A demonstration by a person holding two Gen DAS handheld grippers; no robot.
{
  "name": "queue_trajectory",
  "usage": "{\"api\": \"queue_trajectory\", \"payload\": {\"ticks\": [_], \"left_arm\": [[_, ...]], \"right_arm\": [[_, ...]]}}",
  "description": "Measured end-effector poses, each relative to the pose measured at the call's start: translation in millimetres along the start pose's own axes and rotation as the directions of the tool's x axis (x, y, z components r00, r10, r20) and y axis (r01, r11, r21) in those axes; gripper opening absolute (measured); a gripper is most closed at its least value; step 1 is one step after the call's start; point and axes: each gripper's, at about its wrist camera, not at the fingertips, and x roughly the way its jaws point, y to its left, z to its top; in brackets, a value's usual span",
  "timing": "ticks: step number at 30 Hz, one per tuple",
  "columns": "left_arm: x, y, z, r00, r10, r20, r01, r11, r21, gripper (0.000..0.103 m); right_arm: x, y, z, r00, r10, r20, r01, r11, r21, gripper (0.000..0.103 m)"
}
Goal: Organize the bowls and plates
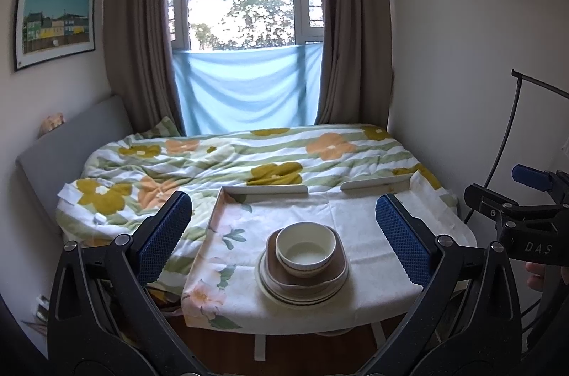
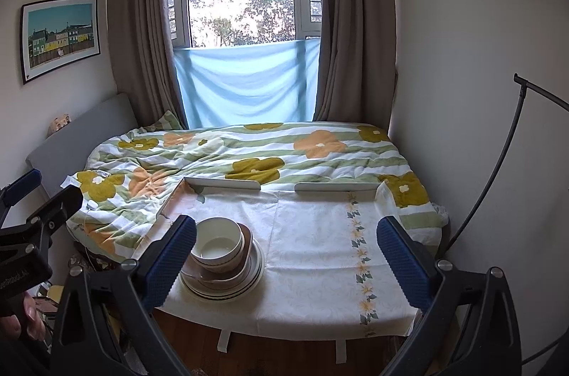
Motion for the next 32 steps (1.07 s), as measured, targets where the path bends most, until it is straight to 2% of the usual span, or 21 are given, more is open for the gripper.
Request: {"api": "queue_trajectory", "payload": {"ticks": [19, 25, 32], "left_arm": [[1, 12, -5, 1.0, 0.013, 0.015, -0.012, 1.0, -0.019, 0.103], [4, 14, -7, 0.997, 0.073, 0.01, -0.072, 0.997, -0.028, 0.103], [11, 17, -3, 0.996, 0.08, 0.031, -0.08, 0.996, -0.027, 0.103]], "right_arm": [[3, 5, 3, 1.0, 0.005, -0.001, -0.005, 1.0, -0.006, 0.101], [9, 9, 4, 1.0, 0.009, -0.005, -0.009, 1.0, -0.007, 0.101], [15, 13, 3, 1.0, 0.009, -0.013, -0.009, 1.0, -0.004, 0.101]]}}
